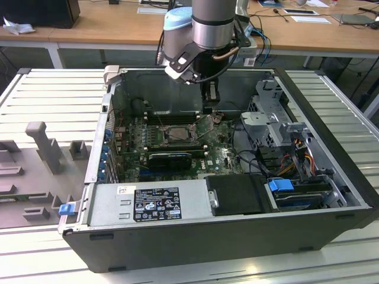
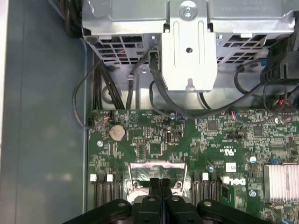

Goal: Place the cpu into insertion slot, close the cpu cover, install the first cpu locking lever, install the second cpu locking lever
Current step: 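Close the cpu cover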

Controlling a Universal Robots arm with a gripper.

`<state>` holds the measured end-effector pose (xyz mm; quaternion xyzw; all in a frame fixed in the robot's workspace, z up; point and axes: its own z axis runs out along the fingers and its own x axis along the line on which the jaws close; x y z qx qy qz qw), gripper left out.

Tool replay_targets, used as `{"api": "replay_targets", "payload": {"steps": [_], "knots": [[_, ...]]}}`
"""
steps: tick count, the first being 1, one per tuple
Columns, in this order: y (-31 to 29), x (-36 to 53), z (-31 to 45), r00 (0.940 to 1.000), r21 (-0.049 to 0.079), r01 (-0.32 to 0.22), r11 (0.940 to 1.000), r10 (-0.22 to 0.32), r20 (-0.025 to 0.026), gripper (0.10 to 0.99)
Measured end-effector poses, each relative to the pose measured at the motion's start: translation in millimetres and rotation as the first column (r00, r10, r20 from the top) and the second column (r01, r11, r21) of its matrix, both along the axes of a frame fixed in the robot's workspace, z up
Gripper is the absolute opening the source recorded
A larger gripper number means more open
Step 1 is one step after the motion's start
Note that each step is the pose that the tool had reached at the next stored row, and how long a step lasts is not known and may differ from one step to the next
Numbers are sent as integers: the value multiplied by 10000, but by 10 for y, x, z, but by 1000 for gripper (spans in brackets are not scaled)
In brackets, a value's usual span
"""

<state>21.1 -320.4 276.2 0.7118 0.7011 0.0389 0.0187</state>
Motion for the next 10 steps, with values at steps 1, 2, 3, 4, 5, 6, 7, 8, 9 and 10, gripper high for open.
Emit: {"api": "replay_targets", "payload": {"steps": [1, 2, 3, 4, 5, 6, 7, 8, 9, 10], "knots": [[0, 8, -1, 10000, -1, 0, 10000, 0, 0, 106], [0, 23, -4, 10000, -2, 0, 10000, 0, 0, 106], [0, 34, -6, 10000, -1, 1, 10000, -1, 0, 106], [0, 51, -10, 10000, 1, 0, 10000, 0, 1, 106], [0, 63, -18, 10000, 1, 0, 10000, 0, 1, 106], [0, 75, -26, 10000, 0, 0, 10000, 0, 0, 106], [0, 83, -40, 10000, -2, 0, 10000, 0, 0, 106], [0, 109, -73, 10000, -1, 0, 10000, 0, 0, 106], [0, 131, -99, 10000, -1, -3, 10000, 3, 0, 106], [0, 150, -118, 10000, 0, -4, 10000, 4, 1, 106]]}}
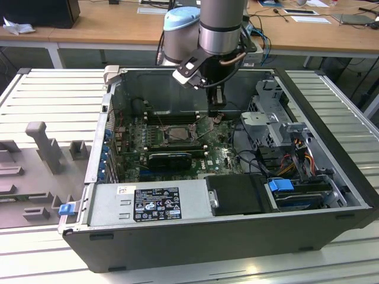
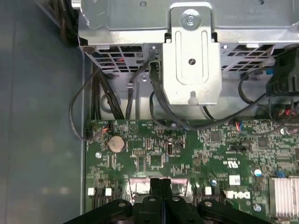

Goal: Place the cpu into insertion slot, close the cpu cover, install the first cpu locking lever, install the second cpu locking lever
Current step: 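Close the cpu cover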

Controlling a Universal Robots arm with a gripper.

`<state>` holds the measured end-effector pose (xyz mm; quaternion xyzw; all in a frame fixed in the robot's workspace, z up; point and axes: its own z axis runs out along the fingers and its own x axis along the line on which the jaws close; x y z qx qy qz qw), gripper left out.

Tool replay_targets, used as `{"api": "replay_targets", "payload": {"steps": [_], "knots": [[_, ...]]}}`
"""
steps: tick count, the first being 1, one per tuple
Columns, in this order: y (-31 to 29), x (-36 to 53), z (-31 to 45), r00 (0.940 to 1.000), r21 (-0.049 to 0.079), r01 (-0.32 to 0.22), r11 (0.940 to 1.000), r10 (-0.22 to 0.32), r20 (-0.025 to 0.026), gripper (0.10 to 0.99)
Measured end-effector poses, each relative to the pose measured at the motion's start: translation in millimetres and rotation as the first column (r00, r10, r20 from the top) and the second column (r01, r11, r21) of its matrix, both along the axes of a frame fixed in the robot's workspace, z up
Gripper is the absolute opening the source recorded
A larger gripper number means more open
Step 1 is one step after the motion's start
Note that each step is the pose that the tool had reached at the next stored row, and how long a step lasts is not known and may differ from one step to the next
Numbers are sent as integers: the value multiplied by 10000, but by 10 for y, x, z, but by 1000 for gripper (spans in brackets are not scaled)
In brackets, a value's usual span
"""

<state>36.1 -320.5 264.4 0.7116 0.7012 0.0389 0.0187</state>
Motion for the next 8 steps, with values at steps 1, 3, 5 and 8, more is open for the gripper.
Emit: {"api": "replay_targets", "payload": {"steps": [1, 3, 5, 8], "knots": [[0, 14, -22, 10000, -1, 0, 10000, 0, -1, 106], [0, 43, -28, 10000, -1, 1, 10000, -1, -1, 106], [0, 76, -29, 10000, 1, 1, 10000, -1, 0, 106], [0, 120, -29, 10000, 0, 0, 10000, 0, -4, 106]]}}
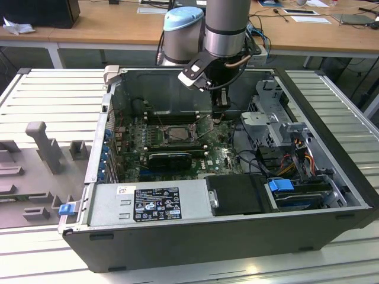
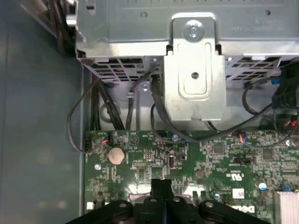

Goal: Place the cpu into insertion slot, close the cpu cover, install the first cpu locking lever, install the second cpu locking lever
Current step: 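Close the cpu cover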

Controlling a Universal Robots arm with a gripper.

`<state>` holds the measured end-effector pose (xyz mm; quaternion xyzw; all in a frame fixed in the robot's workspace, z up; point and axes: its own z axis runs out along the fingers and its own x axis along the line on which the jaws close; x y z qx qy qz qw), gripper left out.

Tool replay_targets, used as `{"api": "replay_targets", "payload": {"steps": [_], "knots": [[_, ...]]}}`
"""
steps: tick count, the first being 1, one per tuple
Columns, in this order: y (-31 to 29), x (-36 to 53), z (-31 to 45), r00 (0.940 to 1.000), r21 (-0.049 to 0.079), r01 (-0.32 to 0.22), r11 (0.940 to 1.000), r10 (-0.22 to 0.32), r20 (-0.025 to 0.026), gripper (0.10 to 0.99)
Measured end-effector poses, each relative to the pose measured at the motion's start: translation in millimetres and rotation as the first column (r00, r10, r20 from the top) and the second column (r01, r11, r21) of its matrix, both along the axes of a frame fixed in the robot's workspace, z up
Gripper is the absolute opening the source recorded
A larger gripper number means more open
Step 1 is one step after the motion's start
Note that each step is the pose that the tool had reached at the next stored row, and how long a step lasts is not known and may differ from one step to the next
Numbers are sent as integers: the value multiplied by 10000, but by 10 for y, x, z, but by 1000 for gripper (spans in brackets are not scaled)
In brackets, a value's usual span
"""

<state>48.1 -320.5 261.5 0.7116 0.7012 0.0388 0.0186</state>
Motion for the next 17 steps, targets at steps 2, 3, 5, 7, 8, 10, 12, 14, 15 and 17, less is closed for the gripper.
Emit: {"api": "replay_targets", "payload": {"steps": [2, 3, 5, 7, 8, 10, 12, 14, 15, 17], "knots": [[0, 34, 0, 10000, 0, 1, 10000, -1, -26, 106], [0, 53, -1, 10000, 1, 2, 10000, -2, -40, 106], [0, 89, -1, 10000, 0, -1, 10000, 1, -57, 106], [0, 117, -2, 10000, 0, 0, 10000, 0, -68, 106], [0, 126, -2, 10000, 0, 1, 10000, -1, -70, 106], [-1, 177, -3, 10000, -2, 1, 10000, -1, -95, 106], [0, 230, -8, 9999, 0, 1, 10000, -1, -129, 106], [1, 242, -20, 9999, 2, -1, 10000, 1, -135, 106], [0, 242, -37, 9999, 0, 0, 10000, 0, -135, 106], [0, 241, -65, 9999, 0, 0, 10000, 0, -141, 106]]}}
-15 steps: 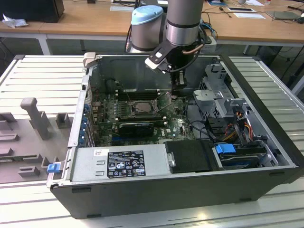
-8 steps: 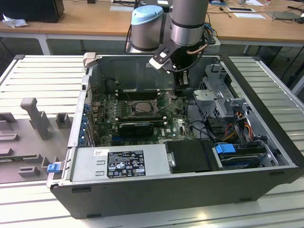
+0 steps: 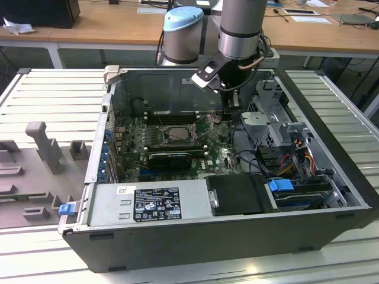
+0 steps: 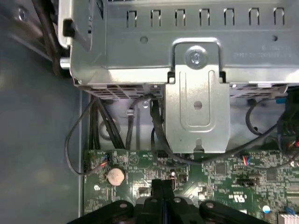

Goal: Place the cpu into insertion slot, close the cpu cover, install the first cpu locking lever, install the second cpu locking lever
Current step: 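Close the cpu cover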

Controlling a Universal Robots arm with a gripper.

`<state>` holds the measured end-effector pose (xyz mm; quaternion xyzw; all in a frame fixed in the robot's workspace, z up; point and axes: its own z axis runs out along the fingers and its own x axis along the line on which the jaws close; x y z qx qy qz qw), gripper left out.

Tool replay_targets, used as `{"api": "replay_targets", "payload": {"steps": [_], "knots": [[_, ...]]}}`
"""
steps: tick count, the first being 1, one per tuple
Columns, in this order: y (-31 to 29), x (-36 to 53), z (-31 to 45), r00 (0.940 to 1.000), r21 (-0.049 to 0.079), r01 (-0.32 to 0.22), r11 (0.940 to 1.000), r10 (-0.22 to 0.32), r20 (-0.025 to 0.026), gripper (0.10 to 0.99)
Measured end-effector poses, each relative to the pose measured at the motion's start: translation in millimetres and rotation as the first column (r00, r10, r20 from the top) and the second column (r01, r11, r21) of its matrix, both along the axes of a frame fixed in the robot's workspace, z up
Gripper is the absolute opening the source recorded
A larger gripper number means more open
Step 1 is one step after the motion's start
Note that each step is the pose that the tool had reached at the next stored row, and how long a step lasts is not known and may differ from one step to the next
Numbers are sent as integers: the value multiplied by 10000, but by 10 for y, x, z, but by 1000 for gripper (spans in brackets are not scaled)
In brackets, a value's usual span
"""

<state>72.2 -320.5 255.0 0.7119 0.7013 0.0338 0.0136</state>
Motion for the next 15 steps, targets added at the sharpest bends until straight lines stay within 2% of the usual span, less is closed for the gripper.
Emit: {"api": "replay_targets", "payload": {"steps": [10, 12, 15], "knots": [[-1, -40, -80, 10000, -1, -33, 10000, 33, -5, 106], [-1, -75, -88, 10000, -2, -43, 10000, 43, -6, 106], [-1, -190, -89, 10000, -1, -51, 10000, 51, -5, 106]]}}
